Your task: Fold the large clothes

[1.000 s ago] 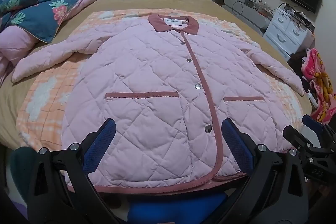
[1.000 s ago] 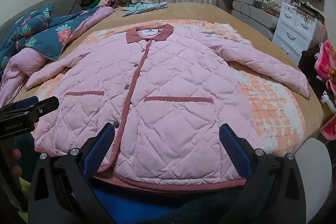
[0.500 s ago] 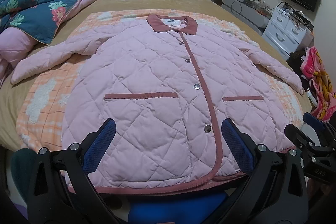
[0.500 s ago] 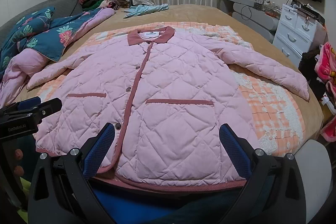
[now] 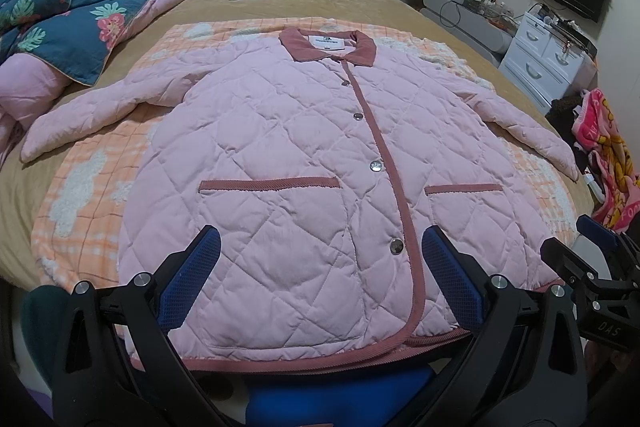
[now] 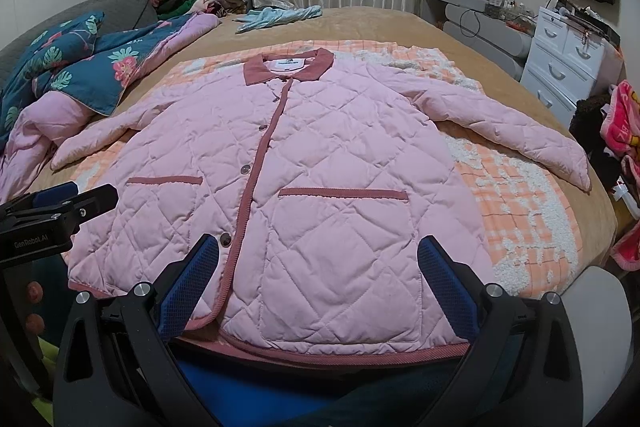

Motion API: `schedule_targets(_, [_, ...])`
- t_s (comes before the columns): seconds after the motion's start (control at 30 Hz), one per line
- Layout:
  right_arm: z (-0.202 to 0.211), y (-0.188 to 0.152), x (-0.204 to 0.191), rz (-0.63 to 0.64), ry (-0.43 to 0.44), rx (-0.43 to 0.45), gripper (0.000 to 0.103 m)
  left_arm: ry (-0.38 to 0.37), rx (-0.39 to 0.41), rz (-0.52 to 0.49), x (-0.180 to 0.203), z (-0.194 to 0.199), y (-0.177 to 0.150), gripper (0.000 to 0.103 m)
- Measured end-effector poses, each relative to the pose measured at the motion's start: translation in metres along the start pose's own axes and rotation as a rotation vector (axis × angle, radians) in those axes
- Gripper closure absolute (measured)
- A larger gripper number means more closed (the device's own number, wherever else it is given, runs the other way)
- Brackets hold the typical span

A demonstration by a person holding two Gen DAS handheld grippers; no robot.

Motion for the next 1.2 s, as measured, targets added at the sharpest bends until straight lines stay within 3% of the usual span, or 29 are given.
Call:
schedule_targets(0.97, [-0.008,0.000,0.000,-0.011,0.009,-0.007,0.004,0.004,-0.016,0.007,-0.003,-0.007,-0.003,0.009])
schedule_targets(1.2, [-0.021,0.014,0.005,-0.028,0.024,-0.017,0.004,-0.001,-0.050,0.024,-0.012,-0.023,0.012,0.009])
Point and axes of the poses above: each gripper's, at about its wrist camera, not at the fingertips, and z roughly against the way its jaws point, x to its right, y to its top, the point moved 4 cm from there along -z, roughly the way its jaws point, and after that the axes turned 7 degrees about x, right-handed, at the moved point
